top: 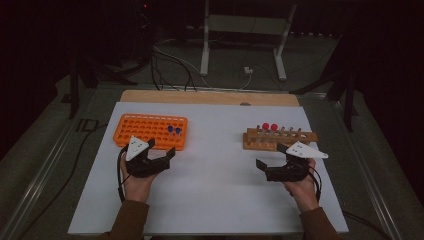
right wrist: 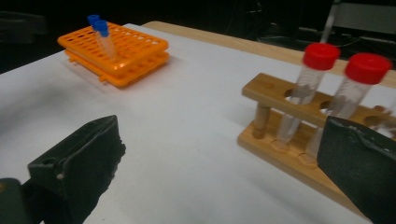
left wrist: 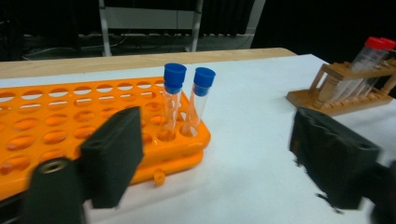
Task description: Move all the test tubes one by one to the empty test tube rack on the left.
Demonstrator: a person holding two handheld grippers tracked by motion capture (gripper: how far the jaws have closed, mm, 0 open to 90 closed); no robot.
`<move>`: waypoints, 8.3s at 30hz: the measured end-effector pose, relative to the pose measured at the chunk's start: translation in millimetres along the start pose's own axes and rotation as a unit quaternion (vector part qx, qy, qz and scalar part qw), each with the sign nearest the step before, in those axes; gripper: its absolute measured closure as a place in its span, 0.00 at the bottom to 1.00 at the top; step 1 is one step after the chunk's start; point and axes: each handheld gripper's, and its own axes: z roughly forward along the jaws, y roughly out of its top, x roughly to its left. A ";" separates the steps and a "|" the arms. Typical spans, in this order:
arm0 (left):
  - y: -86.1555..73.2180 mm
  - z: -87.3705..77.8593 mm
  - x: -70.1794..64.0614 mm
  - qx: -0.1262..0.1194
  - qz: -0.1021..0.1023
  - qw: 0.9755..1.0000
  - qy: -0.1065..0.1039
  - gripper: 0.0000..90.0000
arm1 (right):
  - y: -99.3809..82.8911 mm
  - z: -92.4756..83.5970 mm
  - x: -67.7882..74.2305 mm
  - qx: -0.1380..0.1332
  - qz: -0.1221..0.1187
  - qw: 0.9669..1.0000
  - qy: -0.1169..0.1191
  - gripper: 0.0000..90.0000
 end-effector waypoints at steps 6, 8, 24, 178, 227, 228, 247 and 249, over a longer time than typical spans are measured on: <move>-2.8 -12.4 -0.5 -0.002 0.001 1.000 0.004 0.04 | 8.1 -4.0 -7.1 0.000 -0.007 1.000 -0.018 0.00; -2.8 -15.6 0.3 -0.006 0.005 1.000 0.014 0.01 | 11.7 -5.2 -11.1 0.000 -0.009 1.000 -0.026 0.00; -9.6 -15.2 5.0 -0.002 0.014 0.999 0.040 0.00 | 34.5 -11.4 -72.4 -0.004 0.037 0.993 -0.114 0.07; 17.1 71.0 -129.1 0.032 0.119 0.981 -0.149 0.84 | 53.1 56.1 72.5 0.022 -0.025 0.993 0.111 0.75; 28.4 33.5 -2.0 -0.011 0.073 0.997 0.019 0.84 | 7.8 3.8 0.2 -0.006 0.019 1.000 -0.005 0.00; 29.0 33.5 1.2 -0.011 0.073 0.997 0.025 0.84 | 7.9 3.6 0.0 -0.007 0.018 1.000 -0.005 0.00; 18.4 63.2 28.4 0.010 0.044 0.995 0.093 0.84 | 8.4 0.8 -2.3 -0.010 0.020 1.000 -0.003 0.00; 16.8 65.5 29.2 0.017 0.046 0.994 0.098 0.84 | 8.4 0.4 -3.0 -0.010 0.022 1.000 -0.003 0.00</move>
